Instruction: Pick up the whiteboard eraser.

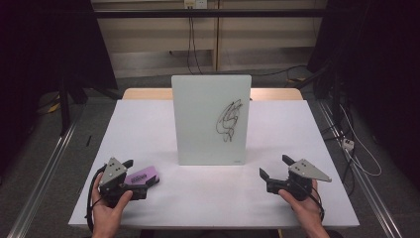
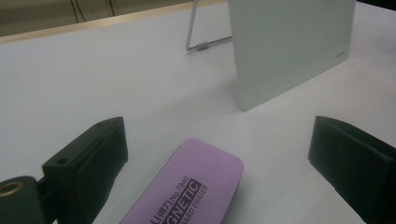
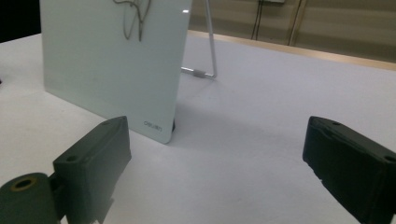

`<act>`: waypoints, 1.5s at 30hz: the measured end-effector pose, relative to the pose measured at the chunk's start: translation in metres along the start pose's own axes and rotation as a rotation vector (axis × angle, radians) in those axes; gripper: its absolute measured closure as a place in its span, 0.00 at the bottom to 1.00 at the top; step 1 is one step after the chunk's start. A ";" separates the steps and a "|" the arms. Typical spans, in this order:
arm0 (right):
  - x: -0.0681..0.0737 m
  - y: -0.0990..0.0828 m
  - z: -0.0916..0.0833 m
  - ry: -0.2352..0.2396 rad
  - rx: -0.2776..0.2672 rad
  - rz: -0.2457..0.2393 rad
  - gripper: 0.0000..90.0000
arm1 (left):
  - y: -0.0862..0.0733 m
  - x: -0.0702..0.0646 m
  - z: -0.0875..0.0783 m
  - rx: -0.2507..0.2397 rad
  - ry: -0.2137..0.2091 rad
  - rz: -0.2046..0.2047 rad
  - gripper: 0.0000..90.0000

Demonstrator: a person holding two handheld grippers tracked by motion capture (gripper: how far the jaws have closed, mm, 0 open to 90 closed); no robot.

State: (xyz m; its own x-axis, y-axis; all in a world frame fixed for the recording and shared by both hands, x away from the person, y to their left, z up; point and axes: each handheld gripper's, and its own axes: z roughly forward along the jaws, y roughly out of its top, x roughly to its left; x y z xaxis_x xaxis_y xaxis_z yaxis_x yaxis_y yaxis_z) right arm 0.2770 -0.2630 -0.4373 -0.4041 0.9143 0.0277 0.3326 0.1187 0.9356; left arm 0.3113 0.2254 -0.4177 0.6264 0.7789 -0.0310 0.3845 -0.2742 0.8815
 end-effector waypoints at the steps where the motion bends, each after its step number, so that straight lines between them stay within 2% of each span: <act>1: 0.000 0.000 0.000 0.016 0.010 0.011 0.09 | 0.000 0.001 0.001 0.000 -0.007 -0.008 0.05; 2: 0.000 0.000 0.000 0.016 0.010 0.011 0.09 | 0.001 0.001 0.001 -0.001 -0.014 -0.013 0.05; 4: 0.000 -0.001 0.001 0.027 0.011 0.005 0.08 | 0.001 0.002 0.002 0.007 -0.019 0.005 0.06; 11: -0.002 -0.001 0.001 0.064 0.014 0.009 0.07 | 0.002 0.006 0.004 0.034 -0.058 -0.011 0.08; 14: -0.002 -0.001 0.001 0.054 0.018 0.008 0.07 | 0.001 0.009 0.002 0.053 -0.043 -0.030 0.09; 18: -0.002 -0.001 0.002 0.054 0.019 0.004 0.07 | 0.001 0.011 0.002 0.069 -0.080 -0.024 0.09; 20: -0.002 -0.001 0.003 0.029 0.032 -0.013 0.09 | 0.003 0.014 0.001 0.068 -0.091 -0.019 0.09; 22: -0.003 -0.001 0.003 0.032 0.037 -0.004 0.09 | 0.005 0.017 -0.001 0.062 -0.114 -0.022 0.09; 25: -0.004 -0.001 0.003 0.040 0.035 0.001 0.09 | 0.007 0.020 -0.003 0.067 -0.121 -0.019 0.08; 28: -0.003 -0.001 0.003 0.040 0.039 0.004 0.09 | 0.008 0.024 -0.004 0.128 -0.104 -0.014 0.08; 30: -0.003 -0.001 0.005 0.052 0.044 0.001 0.09 | 0.008 0.025 -0.005 0.166 -0.111 -0.007 0.09; 32: -0.002 -0.001 0.005 0.054 0.042 0.001 0.09 | 0.008 0.025 -0.004 0.173 -0.114 -0.006 0.09; 33: -0.002 0.000 0.005 0.051 0.041 -0.003 0.09 | 0.009 0.024 -0.004 0.199 -0.124 -0.018 0.11; 35: -0.002 0.000 0.005 0.059 0.035 -0.012 0.09 | 0.011 0.018 -0.002 0.249 -0.151 -0.001 0.10; 36: -0.002 0.000 0.005 0.059 0.035 -0.012 0.09 | 0.011 0.018 -0.002 0.249 -0.151 -0.001 0.10; 37: -0.001 0.000 0.006 0.068 0.036 -0.011 0.09 | 0.012 0.015 -0.001 0.262 -0.183 0.026 0.09; 38: -0.001 0.000 0.006 0.068 0.036 -0.011 0.09 | 0.012 0.015 -0.001 0.262 -0.183 0.026 0.09; 41: -0.001 0.000 0.007 0.075 0.044 -0.006 0.09 | 0.015 0.013 0.000 0.271 -0.190 0.067 0.09; 45: -0.002 0.000 0.007 0.073 0.047 -0.003 0.09 | 0.021 0.015 0.003 0.317 -0.232 0.113 0.10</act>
State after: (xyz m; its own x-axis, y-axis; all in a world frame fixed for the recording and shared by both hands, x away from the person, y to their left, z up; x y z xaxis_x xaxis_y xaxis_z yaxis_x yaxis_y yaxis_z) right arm 0.2836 -0.2616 -0.4402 -0.4656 0.8835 0.0516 0.3705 0.1416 0.9180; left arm 0.3304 0.2295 -0.4014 0.7993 0.5957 -0.0796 0.4715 -0.5396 0.6975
